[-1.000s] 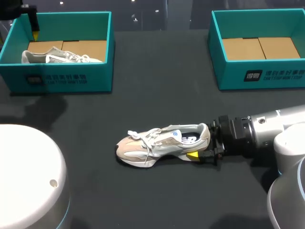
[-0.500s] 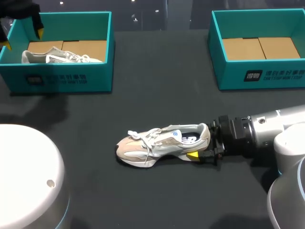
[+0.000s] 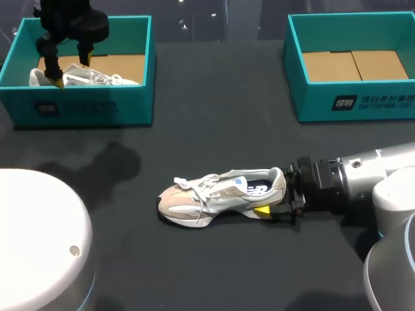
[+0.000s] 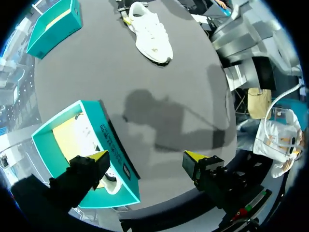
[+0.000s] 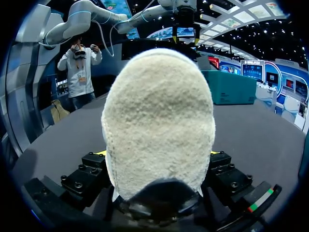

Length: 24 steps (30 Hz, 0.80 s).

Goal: Take the shoe out of the shoebox, open the shoe tongue, remove and reinsert the insole, then place the shoe into the shoebox

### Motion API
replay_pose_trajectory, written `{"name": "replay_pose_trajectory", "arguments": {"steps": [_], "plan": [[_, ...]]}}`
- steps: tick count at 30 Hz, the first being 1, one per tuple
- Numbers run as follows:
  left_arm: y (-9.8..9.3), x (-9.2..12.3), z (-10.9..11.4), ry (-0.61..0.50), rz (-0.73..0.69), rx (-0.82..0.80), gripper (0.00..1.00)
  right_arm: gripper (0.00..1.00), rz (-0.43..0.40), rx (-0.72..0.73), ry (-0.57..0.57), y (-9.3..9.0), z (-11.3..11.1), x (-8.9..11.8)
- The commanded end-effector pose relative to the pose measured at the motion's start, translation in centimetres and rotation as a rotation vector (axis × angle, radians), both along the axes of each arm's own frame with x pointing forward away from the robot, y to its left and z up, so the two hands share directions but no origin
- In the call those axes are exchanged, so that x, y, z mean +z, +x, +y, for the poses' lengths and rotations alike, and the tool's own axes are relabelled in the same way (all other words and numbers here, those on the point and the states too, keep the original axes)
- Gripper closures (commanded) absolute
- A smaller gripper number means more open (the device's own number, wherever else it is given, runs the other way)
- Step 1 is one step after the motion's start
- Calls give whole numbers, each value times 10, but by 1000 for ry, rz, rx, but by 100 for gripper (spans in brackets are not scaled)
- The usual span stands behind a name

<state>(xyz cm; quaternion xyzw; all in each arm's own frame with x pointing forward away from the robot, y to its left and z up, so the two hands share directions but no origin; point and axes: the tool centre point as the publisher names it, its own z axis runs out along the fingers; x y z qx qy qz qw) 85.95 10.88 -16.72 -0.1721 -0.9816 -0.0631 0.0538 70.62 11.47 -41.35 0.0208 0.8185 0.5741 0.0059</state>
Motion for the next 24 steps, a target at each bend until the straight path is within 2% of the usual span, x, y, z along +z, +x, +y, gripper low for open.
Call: {"name": "replay_pose_trajectory", "arguments": {"steps": [1,20,24], "plan": [[2,0,0,-2,3,37,0,100,0,-1,-3,-1,0,0],[2,0,0,-2,3,37,0,100,0,-1,-3,-1,0,0],[-41,-30,-28,-109,15,108,0,100,0,-1,-3,-1,0,0]]}}
